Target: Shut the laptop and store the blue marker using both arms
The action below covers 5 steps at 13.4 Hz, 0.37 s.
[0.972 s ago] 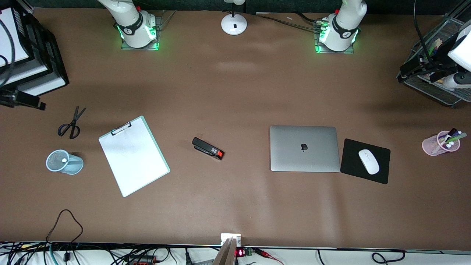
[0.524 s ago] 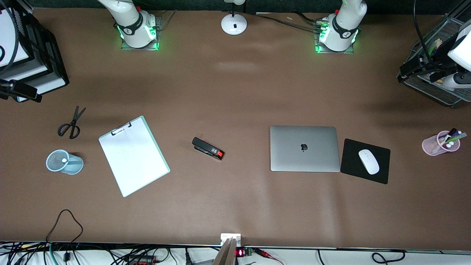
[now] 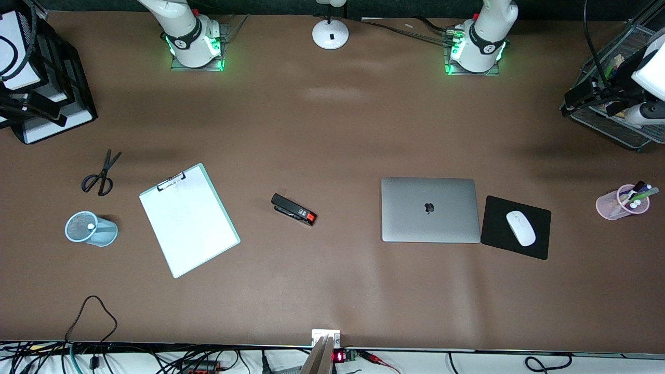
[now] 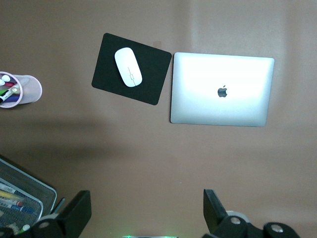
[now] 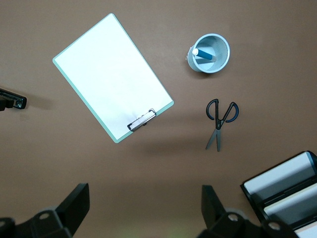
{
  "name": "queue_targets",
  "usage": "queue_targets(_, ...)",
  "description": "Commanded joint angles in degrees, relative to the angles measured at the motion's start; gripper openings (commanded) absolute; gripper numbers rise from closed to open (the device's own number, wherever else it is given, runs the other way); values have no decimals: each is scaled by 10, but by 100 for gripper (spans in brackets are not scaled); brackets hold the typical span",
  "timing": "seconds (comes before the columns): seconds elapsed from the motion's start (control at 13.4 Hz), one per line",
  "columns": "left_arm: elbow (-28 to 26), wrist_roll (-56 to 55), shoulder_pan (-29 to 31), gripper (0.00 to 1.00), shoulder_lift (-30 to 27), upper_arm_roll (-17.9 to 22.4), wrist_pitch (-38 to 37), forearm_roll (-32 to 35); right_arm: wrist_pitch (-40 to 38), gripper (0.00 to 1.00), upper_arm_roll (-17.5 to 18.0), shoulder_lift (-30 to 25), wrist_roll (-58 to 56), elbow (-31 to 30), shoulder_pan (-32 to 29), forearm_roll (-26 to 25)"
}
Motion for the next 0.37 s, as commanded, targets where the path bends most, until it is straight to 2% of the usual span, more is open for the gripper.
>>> queue_targets(0.0, -3, 11, 4, 100, -7, -3, 5, -3, 7, 100, 1, -11, 3, -11, 3, 5)
queue_targets(0.3, -3, 11, 4, 100, -10, -5, 22, -2, 7, 100, 1, -11, 3, -8, 3, 5)
